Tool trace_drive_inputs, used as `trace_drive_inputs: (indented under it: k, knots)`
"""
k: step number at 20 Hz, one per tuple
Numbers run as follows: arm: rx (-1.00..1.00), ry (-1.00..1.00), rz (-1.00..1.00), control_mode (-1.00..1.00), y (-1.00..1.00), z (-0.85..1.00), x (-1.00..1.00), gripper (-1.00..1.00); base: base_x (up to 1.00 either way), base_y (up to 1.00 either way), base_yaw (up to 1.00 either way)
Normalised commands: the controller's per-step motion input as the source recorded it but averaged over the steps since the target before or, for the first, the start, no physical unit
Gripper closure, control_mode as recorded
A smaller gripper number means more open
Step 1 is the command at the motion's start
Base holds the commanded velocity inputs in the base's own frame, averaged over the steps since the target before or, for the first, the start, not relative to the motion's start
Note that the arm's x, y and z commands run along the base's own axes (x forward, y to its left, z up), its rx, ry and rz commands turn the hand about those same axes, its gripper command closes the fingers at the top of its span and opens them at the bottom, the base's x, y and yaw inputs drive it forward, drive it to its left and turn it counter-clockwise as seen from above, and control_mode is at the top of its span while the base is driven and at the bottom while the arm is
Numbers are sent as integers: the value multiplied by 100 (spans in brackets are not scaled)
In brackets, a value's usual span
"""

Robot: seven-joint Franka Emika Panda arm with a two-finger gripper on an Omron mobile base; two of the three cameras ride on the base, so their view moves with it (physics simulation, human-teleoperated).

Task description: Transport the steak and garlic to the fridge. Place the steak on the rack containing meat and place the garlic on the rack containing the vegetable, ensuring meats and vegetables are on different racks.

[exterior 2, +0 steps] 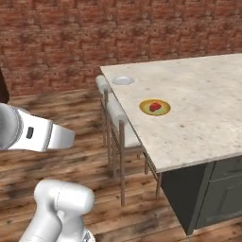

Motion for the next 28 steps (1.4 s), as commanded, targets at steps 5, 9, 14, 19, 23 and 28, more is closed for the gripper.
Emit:
trace_drive_inputs:
  k: [5, 9, 14, 19, 23, 28]
  knots:
    - [0, 0, 0, 100, 0, 0, 0, -100, 67, 52, -86]
    - [0, 0, 0, 100, 0, 0, 0, -100, 9, 74, -82]
    - [0, 0, 0, 100, 0, 0, 0, -100, 0, 95, -73]
    - [0, 0, 0, 100, 0, 0, 0, -100, 0, 100, -53]
    - [0, 0, 0, 100, 0, 0, 0, -100, 1, 100, -26]
    - [0, 0, 0, 100, 0, 0, 0, -100, 18, 70, 5]
